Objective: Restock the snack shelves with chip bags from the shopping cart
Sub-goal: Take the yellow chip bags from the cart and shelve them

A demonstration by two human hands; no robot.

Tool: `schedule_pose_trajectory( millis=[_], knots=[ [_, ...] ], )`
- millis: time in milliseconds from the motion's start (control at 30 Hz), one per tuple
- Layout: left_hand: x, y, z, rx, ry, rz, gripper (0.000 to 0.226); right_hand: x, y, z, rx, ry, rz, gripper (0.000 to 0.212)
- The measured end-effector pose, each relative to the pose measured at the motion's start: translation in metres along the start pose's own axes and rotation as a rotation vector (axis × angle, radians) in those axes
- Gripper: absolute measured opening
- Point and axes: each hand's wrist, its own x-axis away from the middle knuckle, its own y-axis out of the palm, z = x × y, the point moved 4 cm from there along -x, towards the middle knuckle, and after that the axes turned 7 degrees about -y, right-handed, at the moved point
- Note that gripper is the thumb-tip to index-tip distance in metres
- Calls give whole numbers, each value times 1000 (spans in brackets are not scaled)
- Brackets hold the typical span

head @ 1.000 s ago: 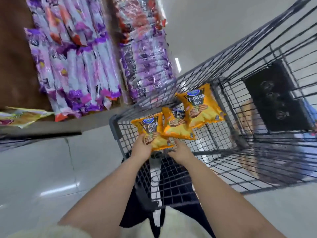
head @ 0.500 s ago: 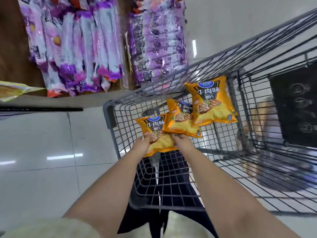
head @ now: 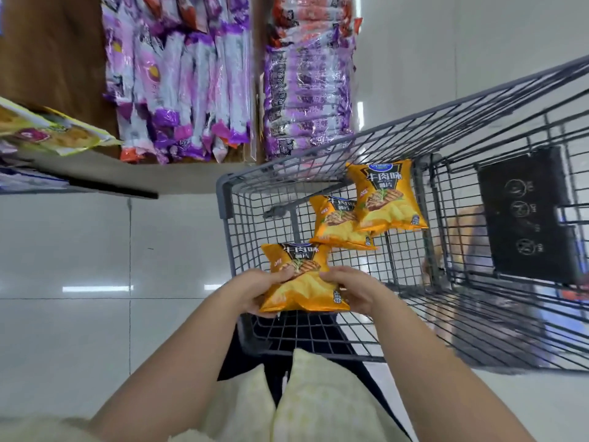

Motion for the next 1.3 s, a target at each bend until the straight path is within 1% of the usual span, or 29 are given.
schedule_pose_trajectory(
  millis=[67,133,233,300,333,367,433,500,567,633,700,800,933,1000,1067,1100,1167,1233,1300],
  knots=[
    [22,-4,2,41,111,-6,68,15,3,-15,88,-87,6,49],
    [42,-11,3,132,229,-5,73,29,9,-37,174,-185,22,53],
    [74,-24,3,325,381,-29,89,54,33,-80,262,-348,-12,44],
    [98,-39,1,435,501,-1,93,70,58,-104,305,-463,-42,45],
    [107,-49,-1,477,561,23,90,77,74,-114,317,-520,-63,49],
    [119,-60,-5,520,609,42,83,81,92,-121,327,-569,-83,51],
    [137,-85,-18,598,679,58,66,88,131,-130,353,-659,-118,48],
    [151,-112,-36,660,723,70,69,94,173,-133,374,-710,-156,44],
    [164,-141,-57,704,770,100,69,97,214,-131,398,-743,-192,49],
    [174,-178,-88,750,828,145,64,100,264,-123,446,-793,-225,56],
    [180,-219,-124,782,871,176,68,102,320,-107,497,-846,-273,59],
    [188,-288,-181,849,926,205,68,100,411,-77,561,-918,-338,55],
    [203,-392,-263,952,1021,288,60,95,547,-32,609,-993,-392,54],
    [210,-441,-304,1005,1061,343,65,97,615,-11,639,-1040,-432,53],
    [218,-488,-345,1064,1103,389,78,101,678,8,674,-1071,-479,55],
    [224,-509,-364,1091,1117,412,81,103,708,16,686,-1080,-512,55],
    [236,-548,-398,1131,1155,447,82,109,763,31,718,-1108,-573,56],
    [249,-583,-427,1164,1199,495,85,115,815,42,742,-1142,-623,61],
    [260,-618,-452,1191,1240,548,80,118,864,49,731,-1159,-694,66]
  ],
)
